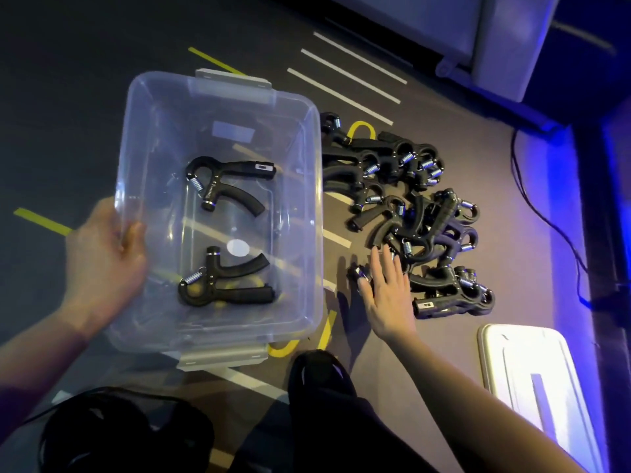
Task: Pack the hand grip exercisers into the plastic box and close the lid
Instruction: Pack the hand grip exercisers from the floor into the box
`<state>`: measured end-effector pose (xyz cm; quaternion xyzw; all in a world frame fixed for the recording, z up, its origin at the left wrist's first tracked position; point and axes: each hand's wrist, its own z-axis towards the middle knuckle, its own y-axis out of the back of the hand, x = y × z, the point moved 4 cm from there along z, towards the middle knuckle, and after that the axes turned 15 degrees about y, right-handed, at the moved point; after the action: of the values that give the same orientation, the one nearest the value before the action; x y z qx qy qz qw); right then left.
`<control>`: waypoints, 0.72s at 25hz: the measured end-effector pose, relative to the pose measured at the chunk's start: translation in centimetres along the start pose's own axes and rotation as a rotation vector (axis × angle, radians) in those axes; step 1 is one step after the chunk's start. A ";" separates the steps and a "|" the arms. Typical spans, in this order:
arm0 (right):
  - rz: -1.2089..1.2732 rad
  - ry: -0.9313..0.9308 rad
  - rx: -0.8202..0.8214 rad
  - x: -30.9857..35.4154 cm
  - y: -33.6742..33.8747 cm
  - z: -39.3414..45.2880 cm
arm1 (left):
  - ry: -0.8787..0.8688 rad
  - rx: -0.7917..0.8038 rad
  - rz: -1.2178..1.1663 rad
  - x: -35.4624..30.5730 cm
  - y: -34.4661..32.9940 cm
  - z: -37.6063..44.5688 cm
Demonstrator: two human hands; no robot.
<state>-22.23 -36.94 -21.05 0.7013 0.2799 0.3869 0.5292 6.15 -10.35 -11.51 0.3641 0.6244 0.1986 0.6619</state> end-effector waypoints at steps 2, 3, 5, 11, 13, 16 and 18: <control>0.024 -0.010 0.139 -0.9 -1.4 -1.3 | 0.001 0.006 -0.001 0.1 -0.3 -0.1; 0.030 -0.010 0.195 -1.1 -1.9 -1.8 | 0.004 0.005 -0.009 0.1 -0.5 -0.3; 0.011 0.006 0.269 -1.4 -2.1 -2.2 | 0.007 -0.007 -0.009 -0.2 -0.9 -0.7; -0.017 0.066 0.081 -1.5 -1.7 -1.9 | -0.007 0.035 0.000 -1.5 -2.0 -1.4; 0.015 -0.033 0.061 -1.9 -1.4 -1.2 | 0.000 0.061 -0.007 -2.2 -2.3 -1.7; -0.046 -0.047 0.066 -2.0 -1.0 -0.3 | 0.005 0.058 0.015 -2.5 -2.4 -1.7; -0.056 -0.043 0.076 -1.8 -0.7 -0.1 | 0.014 0.066 0.017 -2.4 -2.4 -1.7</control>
<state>-23.28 -38.10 -22.14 0.7211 0.3023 0.3459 0.5186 3.72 -13.29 -11.56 0.3894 0.6321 0.1862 0.6435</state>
